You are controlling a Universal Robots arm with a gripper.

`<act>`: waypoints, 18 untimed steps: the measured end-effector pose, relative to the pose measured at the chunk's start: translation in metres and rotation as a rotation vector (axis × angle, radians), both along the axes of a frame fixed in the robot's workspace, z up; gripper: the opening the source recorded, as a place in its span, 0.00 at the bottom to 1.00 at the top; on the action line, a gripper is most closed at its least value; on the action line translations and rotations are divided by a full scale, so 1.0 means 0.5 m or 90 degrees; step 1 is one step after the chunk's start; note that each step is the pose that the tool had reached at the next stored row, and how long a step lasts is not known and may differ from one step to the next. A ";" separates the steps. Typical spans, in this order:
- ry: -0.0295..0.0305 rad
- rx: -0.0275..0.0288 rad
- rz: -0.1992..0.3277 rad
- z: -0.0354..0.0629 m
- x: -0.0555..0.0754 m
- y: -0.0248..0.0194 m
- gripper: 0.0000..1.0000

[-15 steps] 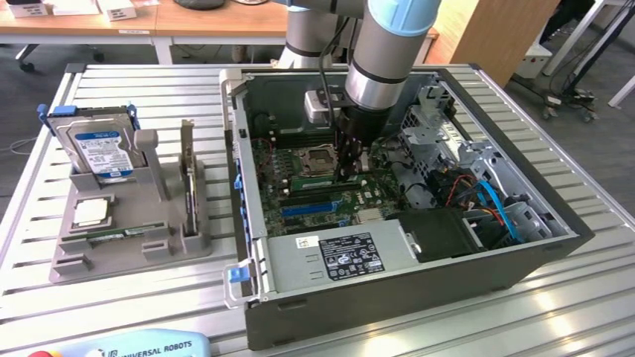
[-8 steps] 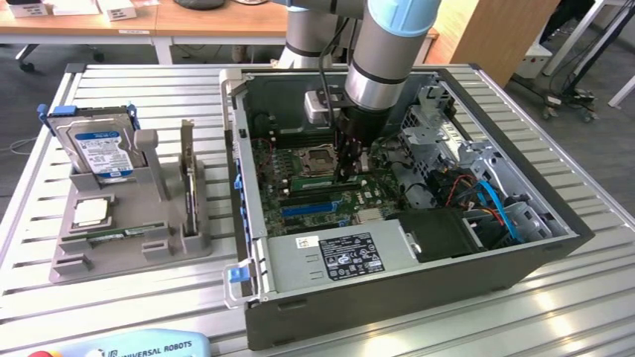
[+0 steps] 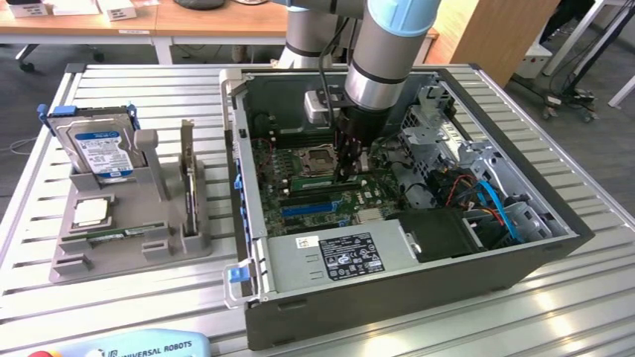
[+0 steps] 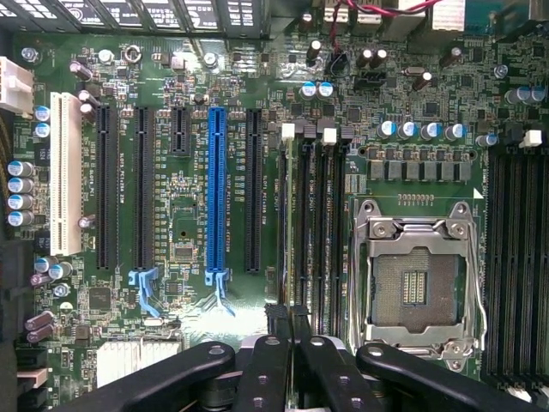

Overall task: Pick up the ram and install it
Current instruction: 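Insert the ram into the slot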

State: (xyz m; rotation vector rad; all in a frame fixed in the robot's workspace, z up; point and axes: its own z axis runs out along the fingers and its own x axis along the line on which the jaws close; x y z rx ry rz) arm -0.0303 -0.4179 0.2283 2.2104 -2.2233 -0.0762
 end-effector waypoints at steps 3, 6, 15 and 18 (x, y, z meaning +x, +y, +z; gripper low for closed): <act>0.0000 0.0000 0.000 0.000 0.000 0.0001 0.12; 0.0000 0.0000 0.000 -0.005 0.000 0.0002 0.12; 0.0000 0.0001 0.000 -0.009 0.000 0.0003 0.12; 0.0000 -0.0001 0.000 -0.011 0.000 0.0002 0.12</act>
